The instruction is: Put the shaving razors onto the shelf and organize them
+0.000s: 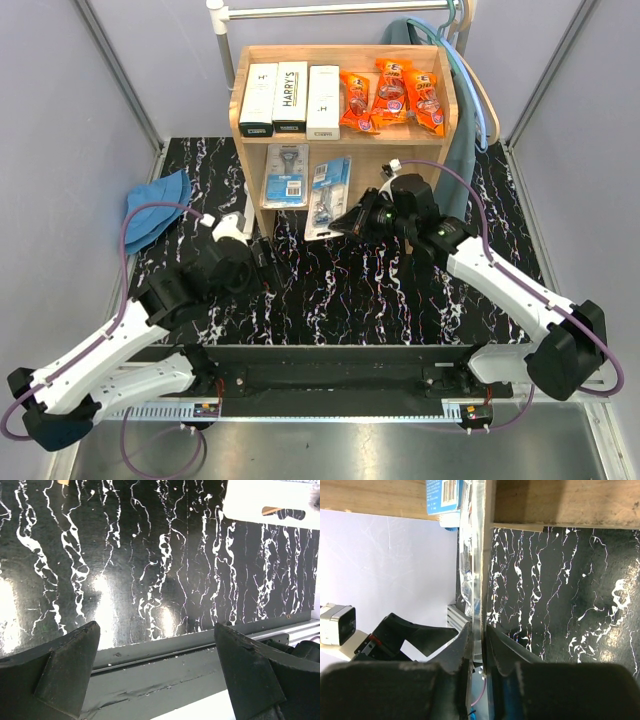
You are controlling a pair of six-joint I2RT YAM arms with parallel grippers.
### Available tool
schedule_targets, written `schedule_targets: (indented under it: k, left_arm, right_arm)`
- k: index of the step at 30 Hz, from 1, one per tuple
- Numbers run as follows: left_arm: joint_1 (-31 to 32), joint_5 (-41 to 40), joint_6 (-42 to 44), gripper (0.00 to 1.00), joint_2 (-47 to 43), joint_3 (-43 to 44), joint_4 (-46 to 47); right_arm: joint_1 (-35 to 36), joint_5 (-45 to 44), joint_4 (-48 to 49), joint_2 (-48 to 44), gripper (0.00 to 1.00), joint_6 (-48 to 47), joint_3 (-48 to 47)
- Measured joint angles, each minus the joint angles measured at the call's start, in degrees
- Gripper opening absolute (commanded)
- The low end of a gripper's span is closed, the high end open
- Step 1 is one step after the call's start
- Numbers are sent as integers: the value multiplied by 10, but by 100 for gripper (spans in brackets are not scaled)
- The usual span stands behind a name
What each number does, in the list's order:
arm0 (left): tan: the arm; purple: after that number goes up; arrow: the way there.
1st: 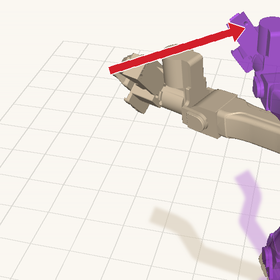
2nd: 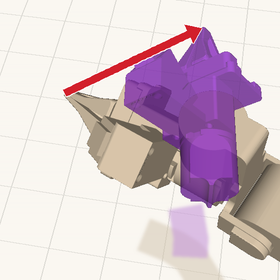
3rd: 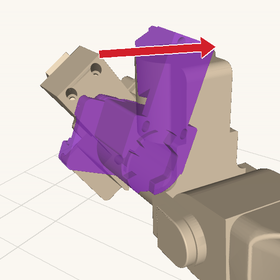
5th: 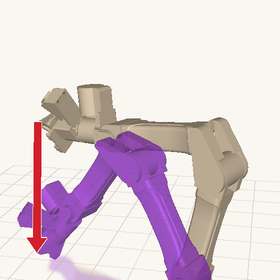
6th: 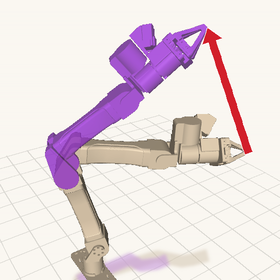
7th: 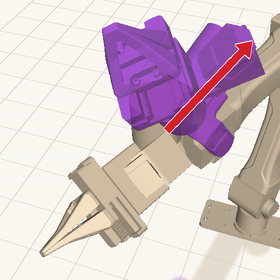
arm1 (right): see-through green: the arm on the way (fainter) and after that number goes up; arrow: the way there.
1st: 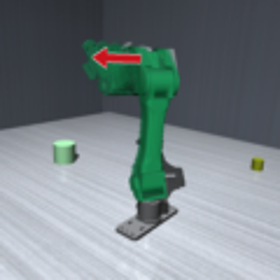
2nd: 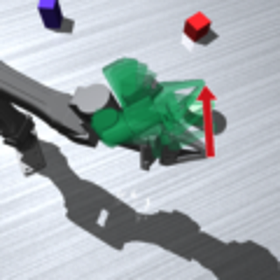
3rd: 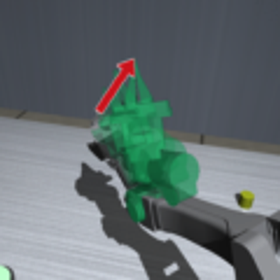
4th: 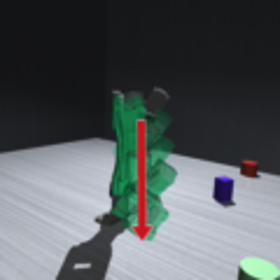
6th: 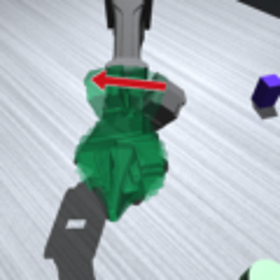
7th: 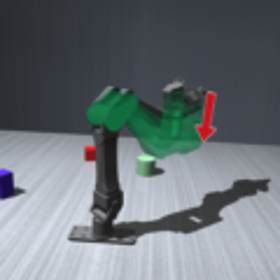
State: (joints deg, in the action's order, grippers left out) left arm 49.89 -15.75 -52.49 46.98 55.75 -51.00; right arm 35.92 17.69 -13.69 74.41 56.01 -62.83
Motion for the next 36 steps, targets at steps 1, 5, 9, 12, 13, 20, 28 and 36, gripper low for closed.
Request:
schedule_targets:
  k: [1, 5, 9, 12, 13, 20, 28, 36]
  left_arm:
    - [2, 0, 0, 96, 0, -1, 3]
    - [5, 0, 0, 90, 0, -1, 16]
    - [9, 5, 2, 77, 9, -1, 44]
    - [14, 13, 5, 66, 27, -1, 75]
    - [16, 17, 6, 64, 35, -1, 86]
    - [26, 32, 20, 0, 89, 0, 140]
    - [31, 42, 39, 0, 158, 16, 199]
    - [33, 46, 72, 0, 224, 54, 235]
  right_arm:
    - [0, 0, -2, 1, 18, -1, -2]
    - [-2, 0, -10, 3, 26, -5, -9]
    - [-5, -1, -14, 4, 35, -8, -16]
    - [-6, -2, -18, 5, 40, -8, -21]
    - [-6, -3, -21, 6, 41, -8, -22]
    - [-7, -7, -28, 7, 56, -10, -25]
    - [-7, -19, -30, 7, 64, -13, -26]
    - [-7, -23, -38, 7, 68, -14, -33]
